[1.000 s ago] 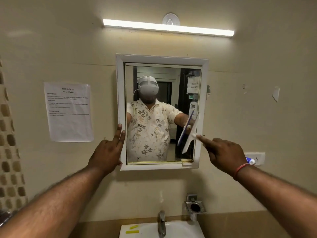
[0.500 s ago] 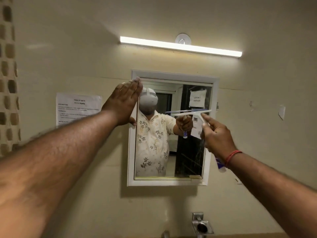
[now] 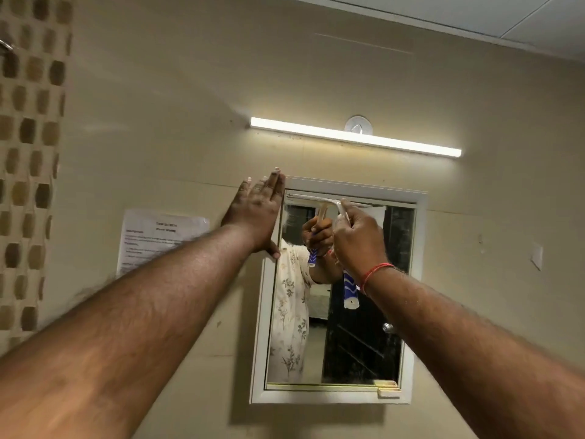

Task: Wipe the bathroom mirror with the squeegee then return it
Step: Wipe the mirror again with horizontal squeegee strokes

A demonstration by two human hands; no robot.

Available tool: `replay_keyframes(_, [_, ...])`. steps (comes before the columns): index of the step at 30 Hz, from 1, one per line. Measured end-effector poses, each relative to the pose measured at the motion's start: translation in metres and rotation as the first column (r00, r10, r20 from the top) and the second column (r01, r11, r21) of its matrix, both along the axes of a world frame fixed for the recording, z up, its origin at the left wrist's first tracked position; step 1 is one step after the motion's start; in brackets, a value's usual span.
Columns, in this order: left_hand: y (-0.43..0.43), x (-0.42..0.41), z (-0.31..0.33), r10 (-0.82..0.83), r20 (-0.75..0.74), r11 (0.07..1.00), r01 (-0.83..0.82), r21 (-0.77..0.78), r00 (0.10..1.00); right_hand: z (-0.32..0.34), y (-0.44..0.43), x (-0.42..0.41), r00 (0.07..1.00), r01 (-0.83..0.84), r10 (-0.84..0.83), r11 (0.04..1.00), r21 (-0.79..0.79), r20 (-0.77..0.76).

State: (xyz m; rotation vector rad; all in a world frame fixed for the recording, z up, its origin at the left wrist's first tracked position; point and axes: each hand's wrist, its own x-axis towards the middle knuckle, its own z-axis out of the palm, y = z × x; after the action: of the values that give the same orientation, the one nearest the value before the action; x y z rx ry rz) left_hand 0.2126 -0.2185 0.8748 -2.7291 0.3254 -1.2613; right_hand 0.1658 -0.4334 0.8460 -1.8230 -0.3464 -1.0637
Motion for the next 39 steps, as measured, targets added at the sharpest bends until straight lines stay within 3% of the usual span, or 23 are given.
replay_keyframes(7, [0.005, -0.002, -0.001, -0.083, -0.021, 0.993, 0.081, -0.085, 0.996, 0.003, 0.024, 0.011, 0.999, 0.039, -0.039, 0.999, 0.018, -0.003])
replay_keyframes(18, [0.022, 0.001, 0.003, -0.175, -0.093, 0.984, 0.172, -0.039, 0.98, 0.027, 0.033, 0.007, 0.956, 0.262, -0.291, 0.907, -0.328, -0.042])
replay_keyframes(31, [0.02, -0.009, -0.017, -0.12, -0.073, 0.993, 0.121, 0.009, 0.99, -0.034, 0.041, 0.013, 0.923, 0.322, -0.368, 0.897, -0.303, -0.111])
replay_keyframes(39, [0.026, -0.001, -0.05, -0.247, -0.103, 0.968, 0.241, -0.067, 0.963, -0.1, 0.042, 0.004, 0.909, 0.296, -0.363, 0.908, -0.297, -0.203])
